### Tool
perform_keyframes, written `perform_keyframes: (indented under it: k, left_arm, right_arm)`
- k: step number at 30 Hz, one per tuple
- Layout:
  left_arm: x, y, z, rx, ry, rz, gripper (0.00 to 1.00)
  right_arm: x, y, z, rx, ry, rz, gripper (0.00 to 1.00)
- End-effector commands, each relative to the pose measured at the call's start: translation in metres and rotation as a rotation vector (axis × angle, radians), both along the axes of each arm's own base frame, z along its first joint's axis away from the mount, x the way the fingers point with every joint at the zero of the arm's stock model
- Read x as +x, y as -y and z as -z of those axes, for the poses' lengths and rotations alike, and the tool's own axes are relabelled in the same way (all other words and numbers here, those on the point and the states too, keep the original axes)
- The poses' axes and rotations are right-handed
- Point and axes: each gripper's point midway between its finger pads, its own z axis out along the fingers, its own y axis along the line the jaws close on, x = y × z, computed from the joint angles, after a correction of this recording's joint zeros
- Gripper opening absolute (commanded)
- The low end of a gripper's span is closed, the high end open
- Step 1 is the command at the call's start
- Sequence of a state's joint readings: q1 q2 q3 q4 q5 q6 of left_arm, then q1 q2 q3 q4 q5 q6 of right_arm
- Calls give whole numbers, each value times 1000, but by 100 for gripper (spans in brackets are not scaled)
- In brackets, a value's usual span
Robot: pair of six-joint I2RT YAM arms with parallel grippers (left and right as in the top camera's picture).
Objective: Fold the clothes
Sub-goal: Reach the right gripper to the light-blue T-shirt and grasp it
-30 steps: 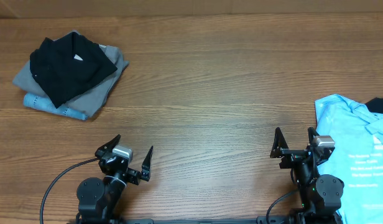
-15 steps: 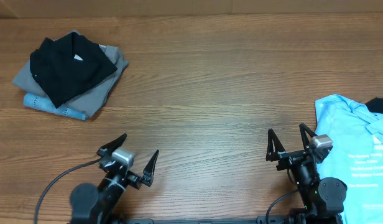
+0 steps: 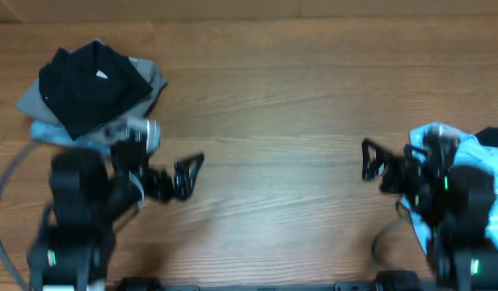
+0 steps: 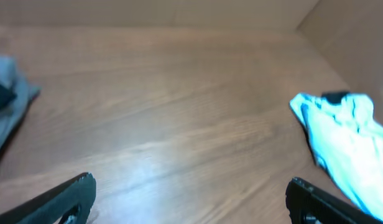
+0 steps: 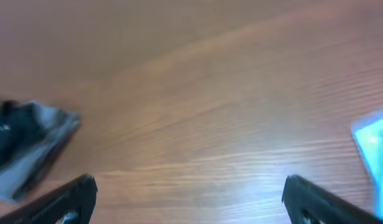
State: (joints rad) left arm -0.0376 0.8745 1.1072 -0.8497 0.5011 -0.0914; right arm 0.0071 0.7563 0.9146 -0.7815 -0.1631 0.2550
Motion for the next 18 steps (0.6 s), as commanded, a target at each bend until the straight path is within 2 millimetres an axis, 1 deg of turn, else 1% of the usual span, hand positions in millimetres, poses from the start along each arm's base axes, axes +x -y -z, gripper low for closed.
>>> perform_keyframes:
  k: [1, 2, 3, 4, 5, 6, 7, 8, 9, 10, 11, 14, 15, 16, 18]
  left_arm:
    - [22, 11, -20, 13, -99, 57, 100]
    - [27, 16, -18, 34, -141, 91, 100]
    - [32, 22, -15, 50, -172, 121, 100]
    - [36, 28, -10, 65, -196, 152, 100]
    - [40, 33, -6, 71, -210, 171, 100]
    - [42, 41, -1, 70, -231, 198, 100]
    - [44, 46, 3, 71, -244, 215, 100]
    - [44, 50, 7, 77, -253, 232, 100]
    - [44, 56, 13, 90, -264, 258, 100]
    - [44, 60, 16, 102, -267, 279, 100]
    - [44, 65, 20, 117, -271, 297, 100]
    - [41, 75, 25, 126, -285, 329, 100]
    - [41, 76, 25, 126, -284, 332, 100]
    - [40, 78, 25, 127, -283, 337, 100]
    - [41, 78, 24, 126, -279, 337, 100]
  right_arm:
    - [30, 3, -6, -16, -145, 11, 100]
    - [36, -7, -1, 19, -218, -35, 100]
    - [43, -8, 6, 19, -270, -44, 100]
    - [52, -4, 15, -13, -306, -42, 100]
    - [60, 3, 23, -36, -341, -10, 100]
    - [67, 14, 33, -36, -385, 64, 100]
    - [72, 26, 42, -24, -421, 146, 100]
    - [75, 32, 46, -16, -437, 181, 100]
    - [82, 51, 61, 9, -478, 271, 100]
    - [85, 63, 69, 26, -502, 319, 100]
    - [89, 82, 82, 51, -534, 387, 100]
    - [87, 127, 115, 125, -623, 545, 100]
    - [85, 135, 120, 139, -637, 575, 100]
    - [83, 155, 135, 173, -669, 643, 100]
    - [84, 172, 148, 190, -681, 685, 100]
